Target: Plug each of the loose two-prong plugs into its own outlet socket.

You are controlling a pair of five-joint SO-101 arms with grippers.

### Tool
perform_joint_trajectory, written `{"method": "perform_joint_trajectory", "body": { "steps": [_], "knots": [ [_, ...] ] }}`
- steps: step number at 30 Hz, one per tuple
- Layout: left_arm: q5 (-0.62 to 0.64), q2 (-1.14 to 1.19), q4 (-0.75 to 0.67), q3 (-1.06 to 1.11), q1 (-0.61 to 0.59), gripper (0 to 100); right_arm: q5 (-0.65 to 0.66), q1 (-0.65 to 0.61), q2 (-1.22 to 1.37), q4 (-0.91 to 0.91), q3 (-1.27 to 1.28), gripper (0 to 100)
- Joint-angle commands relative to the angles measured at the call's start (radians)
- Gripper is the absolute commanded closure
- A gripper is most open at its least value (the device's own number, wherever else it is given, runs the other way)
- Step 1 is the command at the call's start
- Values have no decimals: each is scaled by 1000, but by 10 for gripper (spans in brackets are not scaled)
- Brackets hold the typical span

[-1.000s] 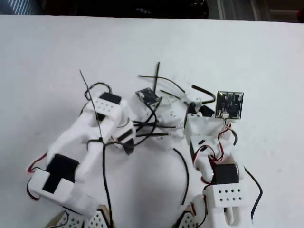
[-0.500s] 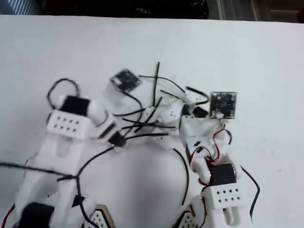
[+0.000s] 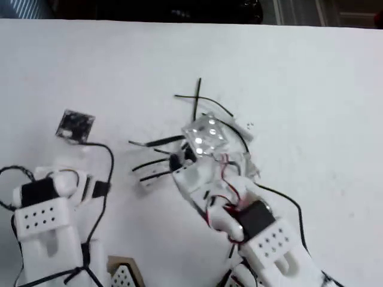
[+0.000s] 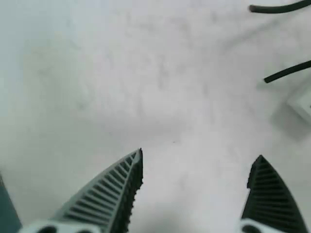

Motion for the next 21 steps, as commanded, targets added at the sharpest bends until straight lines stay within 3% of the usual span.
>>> {"method": "perform_joint_trajectory", "body": {
  "steps": [1, 6, 13, 21],
  "knots": [
    [12, -50, -80, 72, -50, 661, 17, -67, 199, -64, -86, 981],
    [15, -50, -173, 180, -51, 661, 17, -145, 394, -177, -140, 981],
    [15, -50, -184, 201, -53, 661, 17, -153, 559, -334, -146, 981],
    [15, -54, -186, 212, -53, 661, 9, -154, 671, -357, -140, 981]
  ]
}}
